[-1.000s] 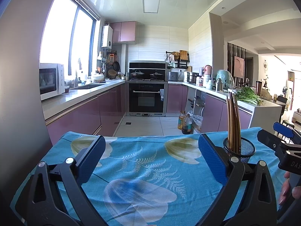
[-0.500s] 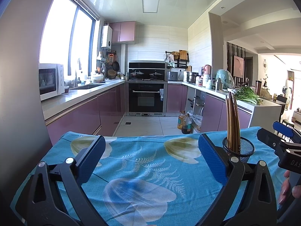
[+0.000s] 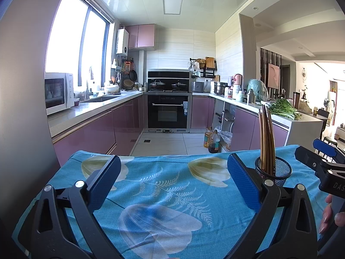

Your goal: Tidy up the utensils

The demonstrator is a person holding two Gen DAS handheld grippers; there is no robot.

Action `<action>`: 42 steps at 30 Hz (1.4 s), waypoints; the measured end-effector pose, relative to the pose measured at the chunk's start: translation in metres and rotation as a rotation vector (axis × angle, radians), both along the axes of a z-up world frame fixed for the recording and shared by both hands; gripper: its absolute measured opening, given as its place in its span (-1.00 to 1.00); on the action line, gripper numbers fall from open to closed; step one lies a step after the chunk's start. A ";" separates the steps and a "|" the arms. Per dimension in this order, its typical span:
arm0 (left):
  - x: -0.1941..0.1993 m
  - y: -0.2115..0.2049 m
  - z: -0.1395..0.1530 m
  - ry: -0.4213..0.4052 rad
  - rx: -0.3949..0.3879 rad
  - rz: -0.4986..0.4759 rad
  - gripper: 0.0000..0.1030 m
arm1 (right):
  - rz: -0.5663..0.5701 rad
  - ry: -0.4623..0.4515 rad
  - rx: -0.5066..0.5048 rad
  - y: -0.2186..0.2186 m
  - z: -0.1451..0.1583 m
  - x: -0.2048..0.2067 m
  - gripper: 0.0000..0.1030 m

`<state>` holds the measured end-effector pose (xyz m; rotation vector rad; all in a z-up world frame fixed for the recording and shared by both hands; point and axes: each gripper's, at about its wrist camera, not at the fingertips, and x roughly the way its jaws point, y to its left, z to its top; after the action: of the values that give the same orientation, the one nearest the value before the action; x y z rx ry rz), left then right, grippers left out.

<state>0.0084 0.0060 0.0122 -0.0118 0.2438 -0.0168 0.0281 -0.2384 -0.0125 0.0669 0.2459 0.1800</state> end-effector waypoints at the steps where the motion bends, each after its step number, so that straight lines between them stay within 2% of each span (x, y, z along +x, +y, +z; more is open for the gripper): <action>1: 0.000 0.000 0.000 0.000 -0.001 0.000 0.89 | 0.000 0.001 -0.001 0.000 0.000 0.000 0.87; 42: 0.000 -0.002 0.004 -0.007 -0.001 -0.007 0.89 | -0.002 -0.003 0.001 0.000 0.001 -0.001 0.87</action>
<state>0.0089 0.0037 0.0161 -0.0114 0.2374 -0.0237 0.0275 -0.2385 -0.0111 0.0676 0.2427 0.1781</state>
